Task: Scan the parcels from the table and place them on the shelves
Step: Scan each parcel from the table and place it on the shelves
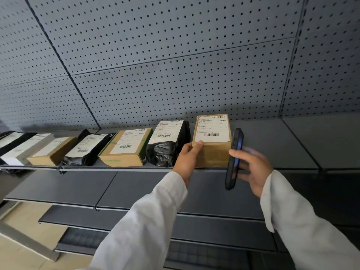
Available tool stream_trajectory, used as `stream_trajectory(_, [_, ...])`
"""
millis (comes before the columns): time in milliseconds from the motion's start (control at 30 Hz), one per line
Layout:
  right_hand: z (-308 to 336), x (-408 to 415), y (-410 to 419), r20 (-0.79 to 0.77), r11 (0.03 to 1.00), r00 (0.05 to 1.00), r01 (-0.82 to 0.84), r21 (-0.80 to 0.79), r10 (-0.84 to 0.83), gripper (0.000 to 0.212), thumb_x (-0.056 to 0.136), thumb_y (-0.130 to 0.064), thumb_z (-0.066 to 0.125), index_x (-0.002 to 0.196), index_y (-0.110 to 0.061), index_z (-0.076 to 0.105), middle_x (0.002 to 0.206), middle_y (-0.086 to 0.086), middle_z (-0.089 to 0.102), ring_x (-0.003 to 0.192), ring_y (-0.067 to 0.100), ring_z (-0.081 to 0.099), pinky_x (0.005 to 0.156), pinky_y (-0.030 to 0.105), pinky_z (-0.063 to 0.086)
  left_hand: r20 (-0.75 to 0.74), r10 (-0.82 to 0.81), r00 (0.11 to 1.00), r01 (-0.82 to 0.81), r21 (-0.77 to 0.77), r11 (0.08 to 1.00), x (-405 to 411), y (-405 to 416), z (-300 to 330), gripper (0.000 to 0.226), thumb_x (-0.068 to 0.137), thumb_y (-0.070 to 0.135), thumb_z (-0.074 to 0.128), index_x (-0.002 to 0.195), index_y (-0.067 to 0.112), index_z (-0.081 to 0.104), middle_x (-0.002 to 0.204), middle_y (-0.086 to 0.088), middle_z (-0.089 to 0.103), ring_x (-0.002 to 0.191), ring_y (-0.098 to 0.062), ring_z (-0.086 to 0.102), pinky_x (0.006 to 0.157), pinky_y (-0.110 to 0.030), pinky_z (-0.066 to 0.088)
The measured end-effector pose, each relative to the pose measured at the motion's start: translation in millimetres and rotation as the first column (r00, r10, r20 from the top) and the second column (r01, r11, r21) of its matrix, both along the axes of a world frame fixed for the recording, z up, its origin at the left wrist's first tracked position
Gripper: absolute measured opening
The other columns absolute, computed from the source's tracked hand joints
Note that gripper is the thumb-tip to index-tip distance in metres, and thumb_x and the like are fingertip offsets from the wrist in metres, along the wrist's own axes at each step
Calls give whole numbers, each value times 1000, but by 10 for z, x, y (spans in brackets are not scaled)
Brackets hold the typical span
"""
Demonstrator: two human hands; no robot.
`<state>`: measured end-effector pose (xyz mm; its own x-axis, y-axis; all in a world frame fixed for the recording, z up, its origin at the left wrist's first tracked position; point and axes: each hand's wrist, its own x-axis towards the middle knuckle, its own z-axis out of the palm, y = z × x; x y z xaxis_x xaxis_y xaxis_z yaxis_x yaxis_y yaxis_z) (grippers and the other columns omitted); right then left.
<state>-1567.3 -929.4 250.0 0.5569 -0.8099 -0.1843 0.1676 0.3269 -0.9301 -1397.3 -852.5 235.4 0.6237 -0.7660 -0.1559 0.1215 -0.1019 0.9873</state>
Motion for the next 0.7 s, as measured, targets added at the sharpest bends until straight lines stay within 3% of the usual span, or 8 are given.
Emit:
stream_trajectory(133, [-18, 6, 15, 18, 1000, 1000, 6, -9, -6, 17, 87, -13, 73, 104, -13, 71, 80, 8, 62, 71, 26, 61, 59, 38, 54, 24, 34, 999, -35, 30, 999, -33, 22, 86, 68, 79, 59, 64, 136, 22, 52, 131, 3, 63, 117, -15, 61, 109, -42, 43])
stream_trajectory(200, [-56, -6, 27, 21, 999, 999, 32, -18, -31, 23, 87, -14, 73, 110, -12, 71, 85, 9, 64, 76, 27, 62, 64, 39, 56, 55, 57, 997, -59, 33, 998, -133, 94, 173, 79, 85, 62, 58, 150, 23, 36, 146, 6, 48, 130, -15, 49, 111, -35, 35])
stream_trajectory(267, [-106, -51, 74, 20, 998, 998, 66, -14, -66, 26, 86, -15, 73, 112, -11, 71, 92, 10, 64, 83, 28, 63, 73, 42, 54, 73, 79, 994, -79, -4, 997, -267, 241, 230, 73, 93, 57, 53, 154, 29, 25, 152, 11, 37, 139, -12, 38, 106, -30, 30])
stream_trajectory(333, [-163, -130, 195, 32, 994, 994, 106, 6, -106, 26, 86, -14, 72, 112, -11, 71, 94, 9, 64, 93, 27, 63, 79, 43, 51, 42, 115, 992, -112, -77, 991, -377, 481, 210, 63, 95, 49, 55, 151, 34, 32, 153, 14, 37, 139, -7, 37, 107, -29, 31])
stream_trajectory(467, [-267, -211, 625, 50, 992, 994, 98, 75, -102, 39, 80, -13, 72, 120, -11, 68, 98, 2, 67, 105, 21, 63, 90, 45, 47, -191, 173, 966, -208, -181, 961, -542, 1070, -184, 33, 95, 28, 60, 128, 26, 61, 131, 4, 64, 122, -10, 60, 103, -31, 45])
stream_trajectory(533, [-298, -122, 874, 56, 995, 998, 11, 100, -17, 42, 73, -13, 72, 114, -12, 70, 91, -1, 70, 95, 16, 65, 79, 38, 50, -307, 225, 925, -276, -133, 952, -602, 1380, -394, 26, 95, 22, 58, 120, 19, 66, 122, -3, 70, 115, -17, 65, 96, -34, 50])
stream_trajectory(633, [-360, 187, 1253, 21, 981, 991, -136, 135, 134, 27, 78, -4, 69, 103, -14, 71, 83, -5, 75, 79, 10, 70, 59, 26, 53, -390, 339, 856, -380, -30, 925, -532, 1781, -562, 23, 95, 22, 55, 114, 17, 69, 114, -3, 74, 108, -22, 69, 91, -37, 52])
stream_trajectory(700, [-430, 442, 1496, -4, 962, 976, -215, 168, 218, 32, 73, -6, 72, 104, -12, 71, 89, 0, 76, 81, 14, 70, 64, 29, 53, -392, 403, 827, -432, 15, 902, -378, 2022, -584, 24, 95, 25, 54, 113, 17, 69, 113, -3, 74, 107, -22, 69, 92, -39, 52])
